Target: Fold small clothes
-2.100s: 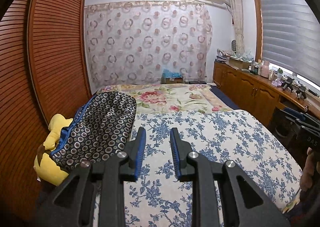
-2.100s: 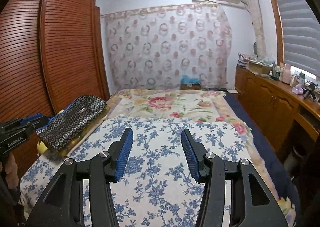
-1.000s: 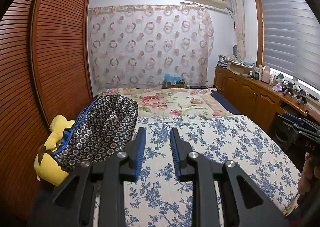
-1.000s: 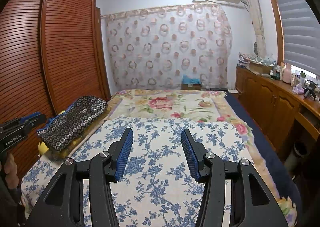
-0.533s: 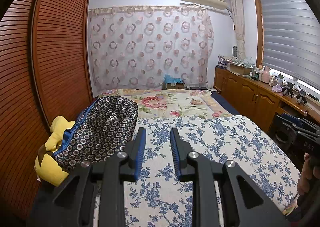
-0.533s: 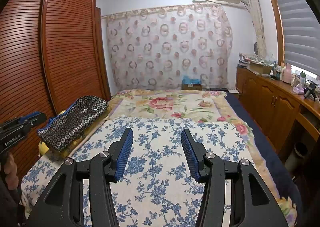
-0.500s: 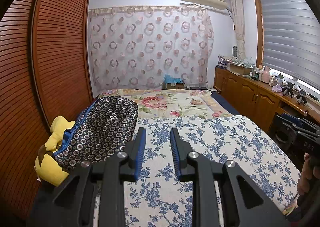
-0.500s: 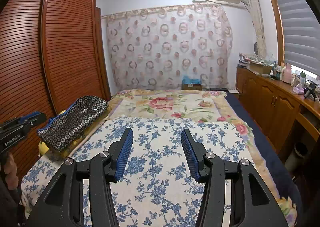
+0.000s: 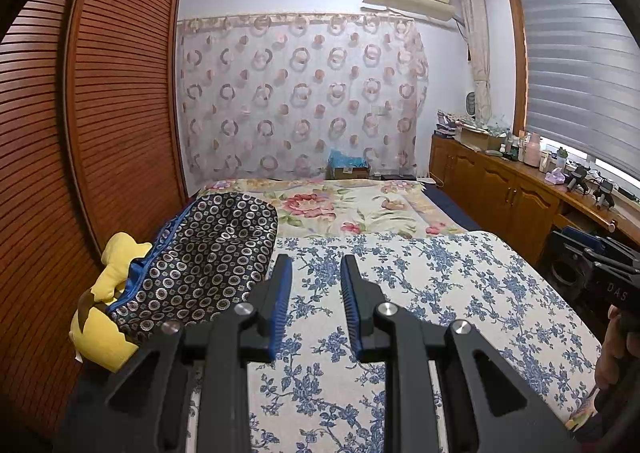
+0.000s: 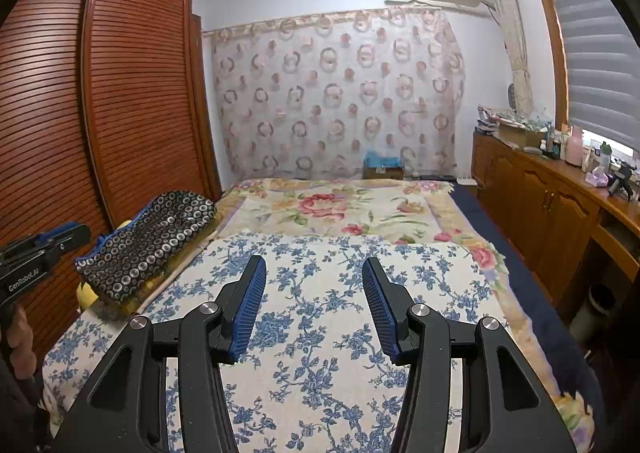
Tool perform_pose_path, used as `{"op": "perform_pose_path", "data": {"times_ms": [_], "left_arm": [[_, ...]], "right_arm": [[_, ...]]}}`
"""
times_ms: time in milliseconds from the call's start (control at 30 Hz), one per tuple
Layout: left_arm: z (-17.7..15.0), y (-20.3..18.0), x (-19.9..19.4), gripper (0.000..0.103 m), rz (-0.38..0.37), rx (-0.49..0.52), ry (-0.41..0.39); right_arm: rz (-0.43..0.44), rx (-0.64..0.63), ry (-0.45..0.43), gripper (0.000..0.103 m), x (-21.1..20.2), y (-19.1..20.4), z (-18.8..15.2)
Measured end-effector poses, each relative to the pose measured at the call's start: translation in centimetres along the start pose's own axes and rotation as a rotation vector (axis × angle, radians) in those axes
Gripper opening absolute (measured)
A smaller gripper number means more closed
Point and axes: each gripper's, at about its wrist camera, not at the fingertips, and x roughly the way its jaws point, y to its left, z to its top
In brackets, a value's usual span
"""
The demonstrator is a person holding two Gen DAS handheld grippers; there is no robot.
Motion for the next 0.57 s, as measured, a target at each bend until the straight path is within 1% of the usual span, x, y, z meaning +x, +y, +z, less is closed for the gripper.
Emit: {"op": "perform_pose_path", "data": {"times_ms": [567], "left_arm": [[0.09, 0.08, -0.09, 0.023, -0.001, 0.000, -0.002]], "right_arm": [[0.000, 0.001, 0.000, 0.051, 0.06, 0.12, 0.04]]}}
